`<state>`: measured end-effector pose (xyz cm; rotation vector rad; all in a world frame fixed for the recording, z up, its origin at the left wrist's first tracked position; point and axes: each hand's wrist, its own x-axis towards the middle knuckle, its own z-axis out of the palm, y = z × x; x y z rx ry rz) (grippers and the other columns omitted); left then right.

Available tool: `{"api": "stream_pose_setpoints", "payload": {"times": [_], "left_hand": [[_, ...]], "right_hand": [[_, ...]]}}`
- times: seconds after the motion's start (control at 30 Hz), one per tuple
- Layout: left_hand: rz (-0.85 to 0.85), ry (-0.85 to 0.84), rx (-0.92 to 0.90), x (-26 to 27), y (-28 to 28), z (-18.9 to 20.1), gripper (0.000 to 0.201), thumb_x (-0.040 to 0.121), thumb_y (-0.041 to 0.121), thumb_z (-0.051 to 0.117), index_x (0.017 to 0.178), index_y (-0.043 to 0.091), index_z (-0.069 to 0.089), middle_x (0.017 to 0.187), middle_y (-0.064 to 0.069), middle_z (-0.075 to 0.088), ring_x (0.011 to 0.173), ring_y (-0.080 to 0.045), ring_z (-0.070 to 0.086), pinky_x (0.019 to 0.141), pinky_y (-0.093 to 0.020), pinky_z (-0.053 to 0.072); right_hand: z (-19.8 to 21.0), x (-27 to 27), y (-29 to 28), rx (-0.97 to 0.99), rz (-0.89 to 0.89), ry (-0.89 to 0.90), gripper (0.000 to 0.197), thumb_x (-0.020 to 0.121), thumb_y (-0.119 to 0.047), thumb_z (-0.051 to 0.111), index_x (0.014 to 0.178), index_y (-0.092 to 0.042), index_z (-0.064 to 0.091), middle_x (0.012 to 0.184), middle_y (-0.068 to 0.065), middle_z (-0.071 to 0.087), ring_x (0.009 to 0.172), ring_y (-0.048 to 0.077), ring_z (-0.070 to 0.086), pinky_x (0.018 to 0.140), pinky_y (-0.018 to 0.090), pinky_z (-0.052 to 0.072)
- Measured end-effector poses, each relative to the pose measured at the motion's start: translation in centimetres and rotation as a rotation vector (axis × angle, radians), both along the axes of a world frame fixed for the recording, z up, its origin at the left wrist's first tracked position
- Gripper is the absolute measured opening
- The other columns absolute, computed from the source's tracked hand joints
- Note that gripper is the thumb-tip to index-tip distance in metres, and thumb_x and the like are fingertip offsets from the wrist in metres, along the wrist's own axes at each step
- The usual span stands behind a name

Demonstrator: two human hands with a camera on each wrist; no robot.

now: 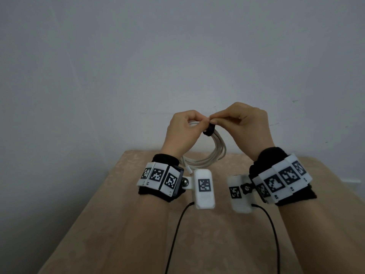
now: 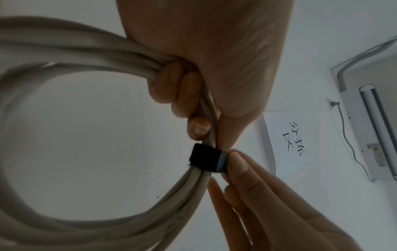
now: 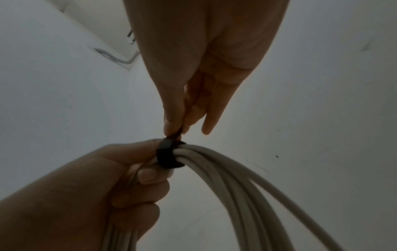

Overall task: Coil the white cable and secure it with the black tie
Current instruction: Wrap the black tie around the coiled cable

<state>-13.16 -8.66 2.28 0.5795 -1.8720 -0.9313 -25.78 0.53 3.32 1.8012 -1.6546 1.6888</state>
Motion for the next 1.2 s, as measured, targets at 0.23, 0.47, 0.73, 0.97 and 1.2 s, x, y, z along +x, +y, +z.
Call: {"api": "stream_pose_setpoints", "payload": {"times": [0.23, 0.47, 0.73, 0.97, 1.2], "left_hand": [[-0.038, 0.045, 0.024, 0.0, 0.3, 0.1, 0.014, 0.076, 0.034, 0.062, 0.063, 0.028, 0.064, 0.052, 0.017, 0.058, 0.056, -0.007, 0.051, 0.067, -0.033, 0.042], [-0.039, 0.056, 0.02, -0.2, 0.2, -0.2, 0.02, 0.078, 0.04, 0.062, 0.061, 0.028, 0.064, 0.054, 0.01, 0.057, 0.053, -0.011, 0.048, 0.066, -0.035, 0.041], [-0.042, 0.08, -0.019, 0.1, 0.3, -0.1, 0.024, 0.082, 0.038, 0.062, 0.064, 0.021, 0.062, 0.052, 0.01, 0.054, 0.051, -0.01, 0.047, 0.063, -0.032, 0.041], [-0.081, 0.13, 0.014, 0.3, 0.3, -0.2, 0.022, 0.09, 0.018, 0.065, 0.069, 0.012, 0.06, 0.055, 0.008, 0.055, 0.047, -0.003, 0.047, 0.056, -0.018, 0.041], [-0.104, 0.167, 0.063, 0.4, 1.0, 0.1, 0.026, 0.088, 0.018, 0.068, 0.082, 0.02, 0.043, 0.06, -0.004, 0.054, 0.047, -0.009, 0.047, 0.052, -0.022, 0.04]], "right_hand": [[0.3, 0.1, 0.2, 0.104, 0.092, -0.297, 0.004, 0.075, -0.014, 0.078, 0.076, -0.015, 0.075, 0.075, -0.003, 0.074, 0.071, 0.01, 0.068, 0.074, 0.023, 0.054], [0.0, -0.2, -0.2, 0.177, 0.15, -0.415, 0.009, 0.076, -0.006, 0.076, 0.072, -0.012, 0.071, 0.077, 0.013, 0.073, 0.08, 0.03, 0.071, 0.078, 0.04, 0.059], [-0.1, 0.1, 0.0, 0.305, 0.296, -0.627, 0.005, 0.083, -0.008, 0.069, 0.086, -0.005, 0.069, 0.085, 0.017, 0.072, 0.075, 0.024, 0.067, 0.086, 0.048, 0.054], [-0.4, 0.4, -0.3, 0.472, 0.448, -0.813, 0.014, 0.09, -0.018, 0.061, 0.1, -0.008, 0.061, 0.08, 0.01, 0.073, 0.068, 0.022, 0.068, 0.079, 0.041, 0.051], [0.0, 0.3, 0.0, 0.569, 0.604, -0.969, 0.024, 0.093, -0.018, 0.051, 0.116, -0.009, 0.055, 0.084, 0.007, 0.068, 0.06, 0.008, 0.064, 0.076, 0.033, 0.042]]}}
